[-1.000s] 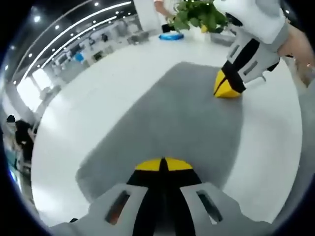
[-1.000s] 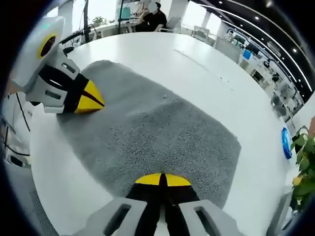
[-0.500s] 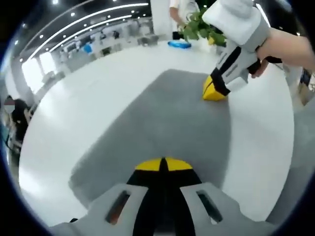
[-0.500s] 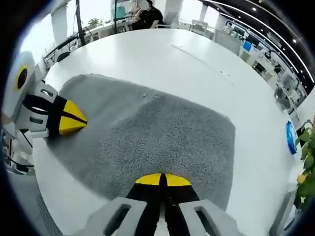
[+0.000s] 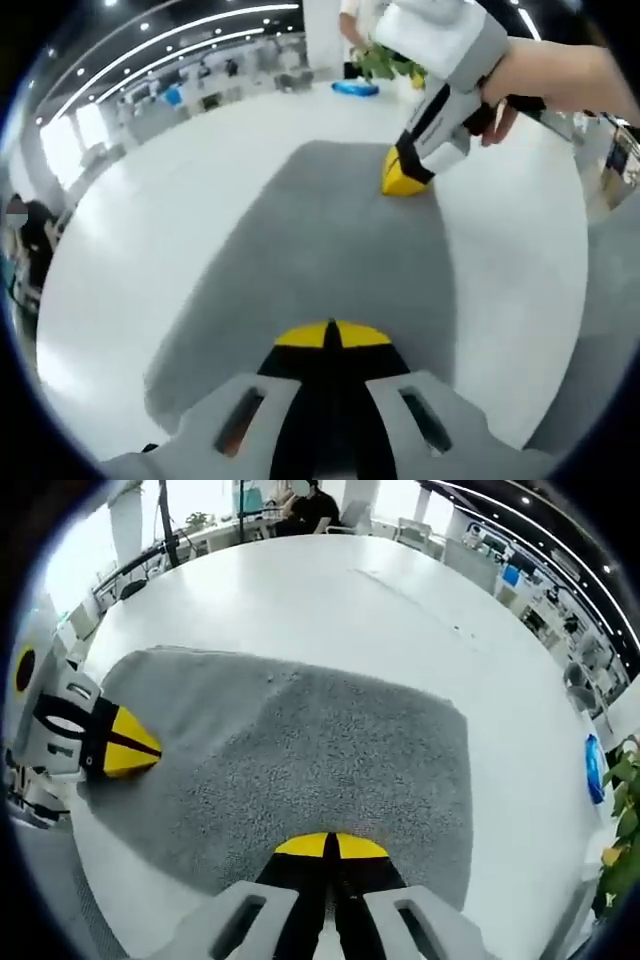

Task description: Open the folded towel by lifting each exposed corner and separating the folded layers until the towel lies flat within the target outline without major curled edges

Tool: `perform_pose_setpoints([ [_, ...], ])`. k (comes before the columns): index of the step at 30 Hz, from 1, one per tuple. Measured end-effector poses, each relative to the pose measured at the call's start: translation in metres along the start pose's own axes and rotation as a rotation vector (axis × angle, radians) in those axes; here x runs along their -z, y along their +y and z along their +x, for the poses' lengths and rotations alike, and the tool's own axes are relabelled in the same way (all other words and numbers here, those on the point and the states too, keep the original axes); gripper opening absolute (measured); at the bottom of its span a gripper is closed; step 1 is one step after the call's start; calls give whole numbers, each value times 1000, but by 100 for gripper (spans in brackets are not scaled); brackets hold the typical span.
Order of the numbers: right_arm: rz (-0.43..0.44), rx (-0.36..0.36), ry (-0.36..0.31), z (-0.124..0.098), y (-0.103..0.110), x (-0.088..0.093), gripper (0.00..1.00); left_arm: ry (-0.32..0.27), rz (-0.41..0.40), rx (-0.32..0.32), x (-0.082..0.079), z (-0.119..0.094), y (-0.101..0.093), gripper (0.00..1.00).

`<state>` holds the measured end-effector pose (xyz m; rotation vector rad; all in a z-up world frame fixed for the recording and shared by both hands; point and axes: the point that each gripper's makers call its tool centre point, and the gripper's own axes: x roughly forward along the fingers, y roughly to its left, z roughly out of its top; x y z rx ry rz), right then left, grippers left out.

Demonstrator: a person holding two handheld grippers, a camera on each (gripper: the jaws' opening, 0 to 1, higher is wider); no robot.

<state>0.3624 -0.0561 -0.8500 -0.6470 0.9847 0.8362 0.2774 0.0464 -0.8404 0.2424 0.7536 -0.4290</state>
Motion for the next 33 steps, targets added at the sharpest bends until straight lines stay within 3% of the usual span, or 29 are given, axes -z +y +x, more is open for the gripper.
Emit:
perform_pose_setpoints([
  [23, -120, 11, 24, 4, -3, -7, 0, 26, 79, 78, 2, -4, -40, 1],
  [33, -221, 12, 69, 6, -3, -10, 0, -6, 63, 149, 0, -4, -66, 1],
])
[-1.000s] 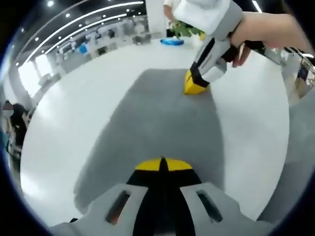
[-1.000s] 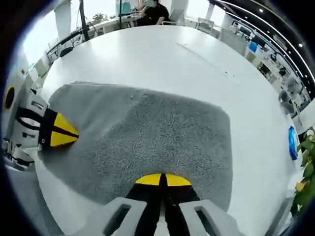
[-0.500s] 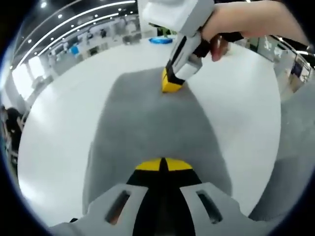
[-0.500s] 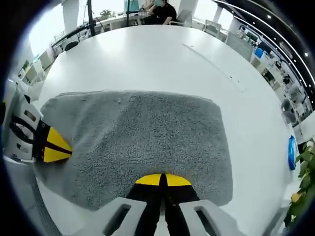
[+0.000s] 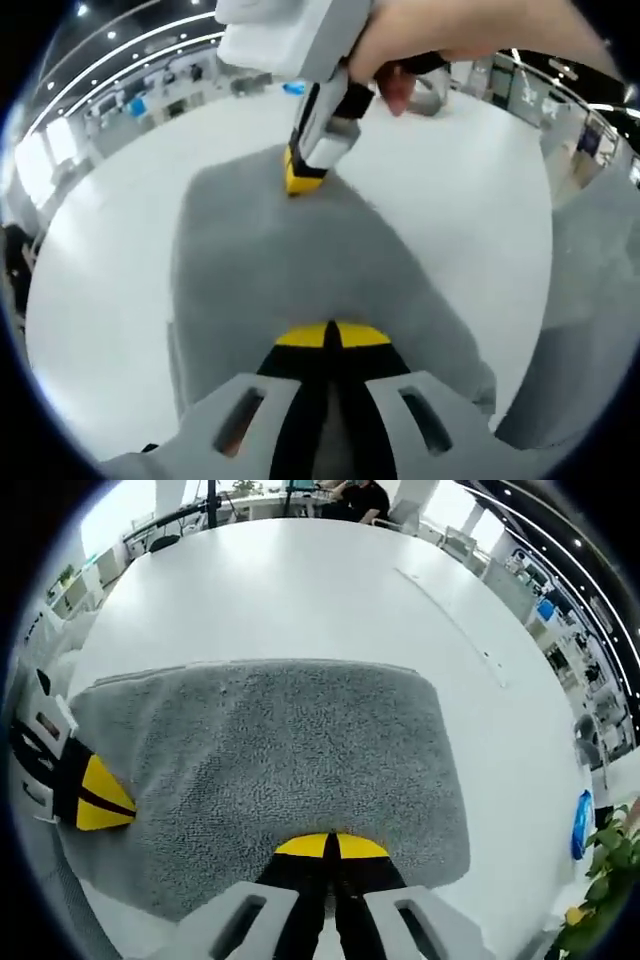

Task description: Open the folded towel by lifting each exposed corner and separating the folded layers until the towel lies flat within the target outline without major curled edges

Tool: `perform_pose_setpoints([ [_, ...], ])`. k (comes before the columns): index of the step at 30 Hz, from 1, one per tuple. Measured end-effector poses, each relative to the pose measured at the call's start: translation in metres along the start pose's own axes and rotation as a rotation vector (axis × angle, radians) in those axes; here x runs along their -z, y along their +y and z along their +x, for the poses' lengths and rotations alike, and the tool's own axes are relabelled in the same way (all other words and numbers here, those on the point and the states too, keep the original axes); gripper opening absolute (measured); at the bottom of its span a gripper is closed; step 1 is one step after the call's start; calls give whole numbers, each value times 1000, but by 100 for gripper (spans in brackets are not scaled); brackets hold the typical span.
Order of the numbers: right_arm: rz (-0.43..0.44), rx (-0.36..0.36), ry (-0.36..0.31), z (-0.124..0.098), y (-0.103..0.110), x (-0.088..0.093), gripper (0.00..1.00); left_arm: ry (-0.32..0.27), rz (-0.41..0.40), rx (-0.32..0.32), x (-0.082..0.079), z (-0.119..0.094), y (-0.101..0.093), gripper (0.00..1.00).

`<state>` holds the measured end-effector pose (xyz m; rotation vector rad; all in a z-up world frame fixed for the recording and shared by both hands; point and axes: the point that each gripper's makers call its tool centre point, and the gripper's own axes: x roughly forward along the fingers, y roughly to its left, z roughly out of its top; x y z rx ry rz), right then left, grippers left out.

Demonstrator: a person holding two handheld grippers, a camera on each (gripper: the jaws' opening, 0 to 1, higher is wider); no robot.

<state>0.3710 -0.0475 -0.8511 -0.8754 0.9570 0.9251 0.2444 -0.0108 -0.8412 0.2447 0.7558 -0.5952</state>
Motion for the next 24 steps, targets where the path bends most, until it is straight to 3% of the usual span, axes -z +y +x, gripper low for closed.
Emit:
perform_pose_setpoints([
  [5, -14, 10, 11, 0, -1, 0, 0, -2, -8, 30, -2, 3, -8, 1],
  [17, 36, -16, -46, -1, -1, 0, 0, -15, -16, 70, -8, 8, -28, 1],
  [24, 29, -38, -35, 0, -2, -2, 0, -24, -40, 104, -12, 12, -36, 1],
])
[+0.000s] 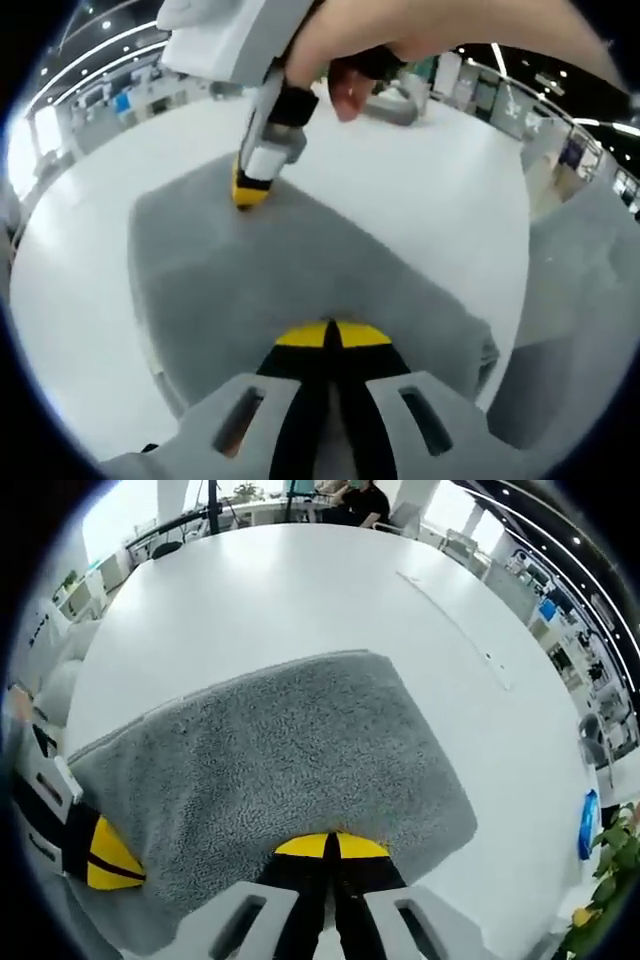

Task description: Open the folded towel by lifting each exposed corner and separating the folded layers until the towel lies flat within the target outline without major curled edges

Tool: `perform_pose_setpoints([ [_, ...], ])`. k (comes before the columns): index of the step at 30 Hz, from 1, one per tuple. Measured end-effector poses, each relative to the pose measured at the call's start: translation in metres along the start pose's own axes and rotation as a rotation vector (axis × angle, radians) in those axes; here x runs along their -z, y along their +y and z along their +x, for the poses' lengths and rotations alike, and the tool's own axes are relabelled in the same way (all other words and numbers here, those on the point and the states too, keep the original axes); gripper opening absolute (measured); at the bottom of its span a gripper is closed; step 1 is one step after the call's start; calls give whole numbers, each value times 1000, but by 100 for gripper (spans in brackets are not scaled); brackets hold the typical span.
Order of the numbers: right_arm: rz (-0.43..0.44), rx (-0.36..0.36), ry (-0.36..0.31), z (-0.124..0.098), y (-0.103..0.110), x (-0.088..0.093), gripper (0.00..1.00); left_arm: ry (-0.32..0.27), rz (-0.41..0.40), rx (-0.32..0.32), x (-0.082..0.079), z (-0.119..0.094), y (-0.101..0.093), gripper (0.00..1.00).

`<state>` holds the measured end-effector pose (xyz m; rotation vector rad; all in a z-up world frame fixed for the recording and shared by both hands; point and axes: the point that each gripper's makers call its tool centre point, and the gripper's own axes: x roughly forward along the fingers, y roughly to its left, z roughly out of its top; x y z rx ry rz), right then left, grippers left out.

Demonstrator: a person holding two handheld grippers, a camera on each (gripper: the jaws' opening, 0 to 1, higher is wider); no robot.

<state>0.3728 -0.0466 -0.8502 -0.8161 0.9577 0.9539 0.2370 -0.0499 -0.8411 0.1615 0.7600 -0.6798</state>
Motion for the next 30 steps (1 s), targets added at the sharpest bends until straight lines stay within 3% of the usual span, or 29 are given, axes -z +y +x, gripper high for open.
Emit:
perform_pose_setpoints([
  [11, -12, 5, 5, 0, 0, -1, 0, -8, -2, 2, -4, 5, -9, 1],
  [13, 21, 18, -22, 0, 0, -1, 0, -33, -99, 20, -5, 6, -9, 1],
  [14, 41, 27, -38, 0, 0, -1, 0, -49, -151, 36, -6, 6, -9, 1],
  [15, 69, 49, -71, 0, -1, -2, 0, -66, -260, 60, -5, 4, -6, 1],
  [16, 69, 70, -109, -1, -2, -3, 0, -73, -300, 68, -5, 4, -5, 1],
  [18, 90, 90, -156, -2, -2, -2, 0, -94, -503, 108, -3, 1, -2, 1],
  [19, 124, 104, -192, -2, -2, -2, 0, -101, -535, 115, -3, 1, -1, 1],
  [22, 196, 127, -285, -6, -3, -3, 0, -113, -526, 121, -3, -5, -1, 1],
  [24, 362, 99, -324, -12, -1, -2, 0, -144, -464, 112, -8, -11, 2, 2],
  [25, 496, 37, -374, -18, 5, -6, 0, -198, -442, 90, -15, -19, 8, 2],
  [28, 506, -26, -422, -26, 20, -14, 0, -271, -494, 57, -22, -38, 23, 3],
  [30, 501, -54, -438, -28, 31, -19, 0, -291, -536, 17, -18, -50, 39, 3],
])
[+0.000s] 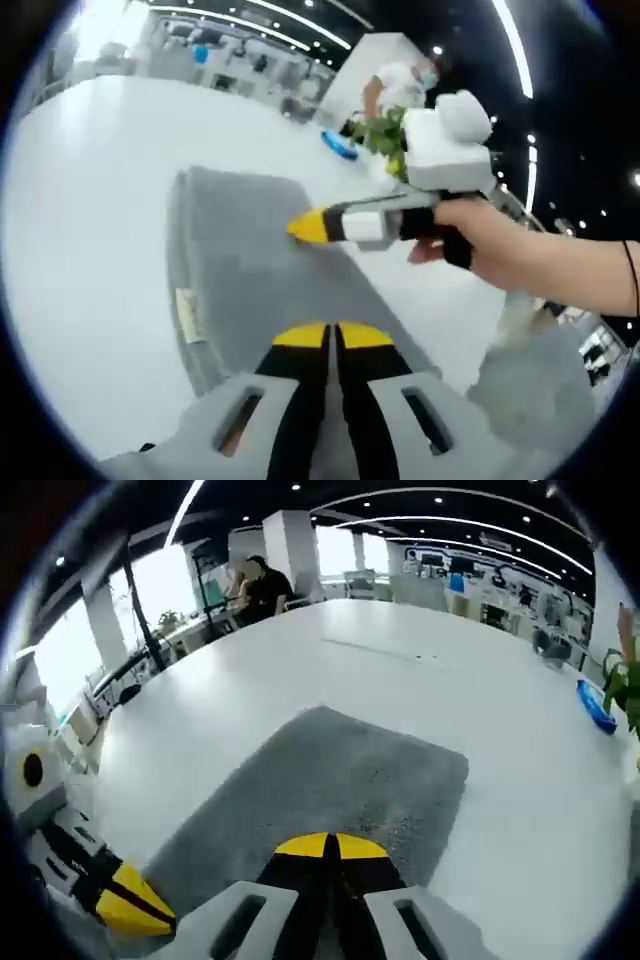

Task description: Open the folded towel by lifting each exposed corner and separating the folded layers until the towel lies flat within the target outline without major curled edges

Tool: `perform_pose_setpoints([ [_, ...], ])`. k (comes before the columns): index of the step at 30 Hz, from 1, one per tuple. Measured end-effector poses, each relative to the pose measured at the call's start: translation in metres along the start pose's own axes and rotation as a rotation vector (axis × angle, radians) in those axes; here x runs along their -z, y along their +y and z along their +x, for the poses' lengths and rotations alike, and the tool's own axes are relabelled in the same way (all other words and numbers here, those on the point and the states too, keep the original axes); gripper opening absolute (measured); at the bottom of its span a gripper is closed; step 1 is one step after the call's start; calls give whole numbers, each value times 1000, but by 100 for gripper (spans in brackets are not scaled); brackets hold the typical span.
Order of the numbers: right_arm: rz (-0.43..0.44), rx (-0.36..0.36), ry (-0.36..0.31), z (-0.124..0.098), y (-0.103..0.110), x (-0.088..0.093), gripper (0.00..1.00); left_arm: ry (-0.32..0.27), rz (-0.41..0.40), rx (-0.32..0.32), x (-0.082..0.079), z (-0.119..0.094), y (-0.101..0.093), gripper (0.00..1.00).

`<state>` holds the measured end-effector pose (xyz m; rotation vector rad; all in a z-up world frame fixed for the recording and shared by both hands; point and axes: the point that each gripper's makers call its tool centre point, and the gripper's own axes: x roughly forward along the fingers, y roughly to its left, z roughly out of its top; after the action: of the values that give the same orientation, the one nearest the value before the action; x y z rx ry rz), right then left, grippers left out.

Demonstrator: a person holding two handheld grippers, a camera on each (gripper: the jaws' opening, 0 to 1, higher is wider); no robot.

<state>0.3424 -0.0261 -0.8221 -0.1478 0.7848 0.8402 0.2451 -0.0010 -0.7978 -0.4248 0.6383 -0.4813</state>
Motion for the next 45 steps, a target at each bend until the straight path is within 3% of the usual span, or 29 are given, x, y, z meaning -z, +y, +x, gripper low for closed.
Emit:
perform_pose_setpoints([
  [2, 13, -29, -7, -1, 12, 0, 0, -14, -16, -30, -2, -8, 12, 3],
  [7, 127, -165, -37, -1, 60, -5, 0, -34, -78, -181, 2, -28, 55, 2],
  [9, 135, -207, -22, 1, 76, -4, 0, -25, -95, -192, 7, -31, 61, 2],
  [14, 176, -260, 35, 10, 108, -1, 0, 17, -2, -265, 20, -33, 75, 1],
  [16, 188, -263, 44, 11, 110, -1, 0, 26, 4, -261, 22, -33, 74, 1],
  [21, 236, -282, 88, 20, 122, 2, 0, 95, 120, -265, 36, -30, 74, 1],
  [22, 203, -262, 148, 27, 127, 14, 0, 72, 123, -262, 32, -32, 72, 1],
  [25, 149, -154, 209, 31, 112, 27, 0, 62, 130, -256, 31, -30, 72, 1],
  [31, 189, -159, 207, 36, 115, 23, 0, 93, 256, -248, 30, -29, 71, 1],
  [34, 269, -166, 208, 38, 116, 20, 0, 105, 285, -248, 30, -28, 71, 1],
  [38, 200, -126, 263, 42, 111, 22, 0, 112, 322, -243, 30, -27, 71, 1],
  [40, 232, -125, 276, 46, 114, 20, 0, 112, 334, -241, 30, -27, 71, 1],
  [45, 150, -117, 354, 46, 115, 21, 0, 121, 379, -242, 29, -27, 70, 1],
])
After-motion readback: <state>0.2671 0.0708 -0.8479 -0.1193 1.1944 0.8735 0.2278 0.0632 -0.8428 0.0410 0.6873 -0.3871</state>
